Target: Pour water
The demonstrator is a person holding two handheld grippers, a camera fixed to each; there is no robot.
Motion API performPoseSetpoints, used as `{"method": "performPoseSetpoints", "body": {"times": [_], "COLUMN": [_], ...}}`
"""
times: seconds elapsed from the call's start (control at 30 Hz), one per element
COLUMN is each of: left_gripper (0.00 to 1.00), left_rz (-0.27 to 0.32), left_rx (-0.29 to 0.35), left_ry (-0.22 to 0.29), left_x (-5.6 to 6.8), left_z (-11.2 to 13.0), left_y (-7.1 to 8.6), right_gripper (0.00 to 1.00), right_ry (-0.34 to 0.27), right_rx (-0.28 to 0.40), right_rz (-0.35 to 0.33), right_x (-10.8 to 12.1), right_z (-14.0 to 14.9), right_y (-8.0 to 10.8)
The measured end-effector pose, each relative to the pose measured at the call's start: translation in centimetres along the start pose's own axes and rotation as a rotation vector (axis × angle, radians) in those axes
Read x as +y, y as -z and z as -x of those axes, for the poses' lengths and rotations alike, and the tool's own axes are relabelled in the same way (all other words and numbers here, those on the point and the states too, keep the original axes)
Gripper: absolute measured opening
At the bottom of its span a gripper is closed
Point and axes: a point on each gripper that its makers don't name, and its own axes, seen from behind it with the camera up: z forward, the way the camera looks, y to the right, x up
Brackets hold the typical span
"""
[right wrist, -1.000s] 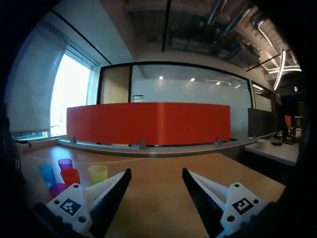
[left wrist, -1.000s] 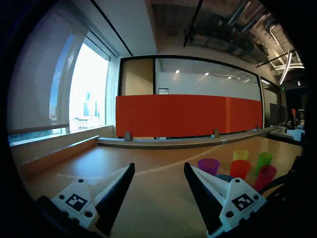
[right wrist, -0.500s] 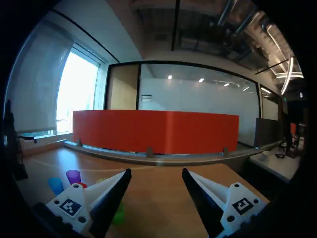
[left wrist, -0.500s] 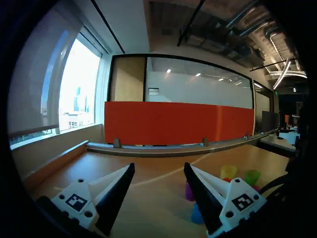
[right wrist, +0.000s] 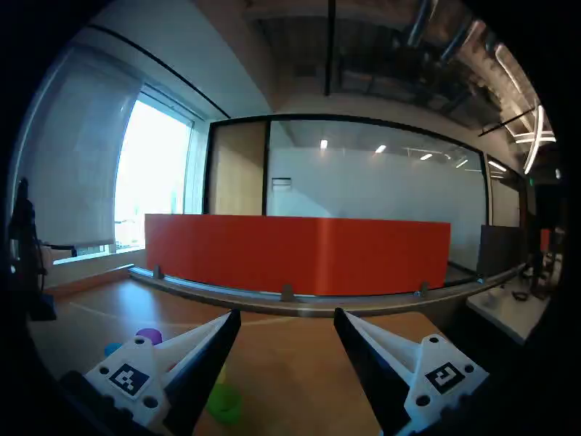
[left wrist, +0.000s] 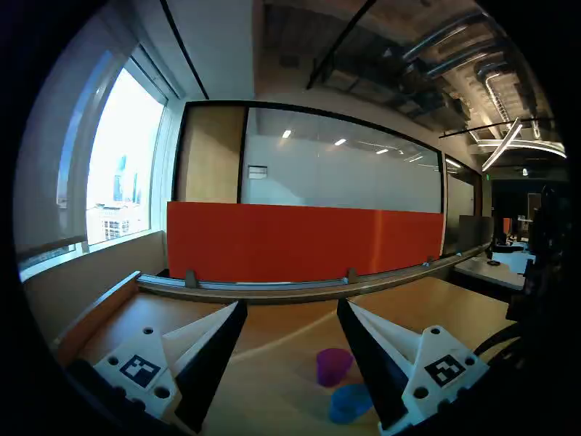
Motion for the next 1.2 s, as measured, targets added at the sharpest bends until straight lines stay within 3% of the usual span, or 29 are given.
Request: {"method": "performPoseSetpoints", "body": {"times": [0.2,0.5,0.77,1.0,1.2], "left_gripper": [0.92,0.92,0.92,0.92,0.92], "left_rz": [0.096,0.27,0.353,0.409,0.425], "left_rx": [-0.01,-0.029,-0.038,-0.074,-0.131], "left_ry": [0.012,0.048,-0.005,-0.013,-0.049], "left_x": [2.0,5.0,6.0,6.6,6.3], "left_z": [-0.7,-1.3,-1.5,-0.4,1.4], "left_y": [-0.4,-0.1,-0.1,-0.2,-0.4], "right_gripper": [0.99,0.99,0.99,0.99,0.99], "right_ry": [0.007,0.008,-0.002,-0.011,0.039], "right_rx": [-0.009,-0.04,-0.037,-0.054,-0.107], "right_rz": [-0.079,-0.297,-0.469,-0.514,-0.523], "right_x": [-1.2,-5.2,-8.3,-8.6,-8.2], "right_z": [-0.5,-0.4,-1.5,-1.4,-0.1], "right_y": [0.1,0.6,1.6,1.4,1.0]}}
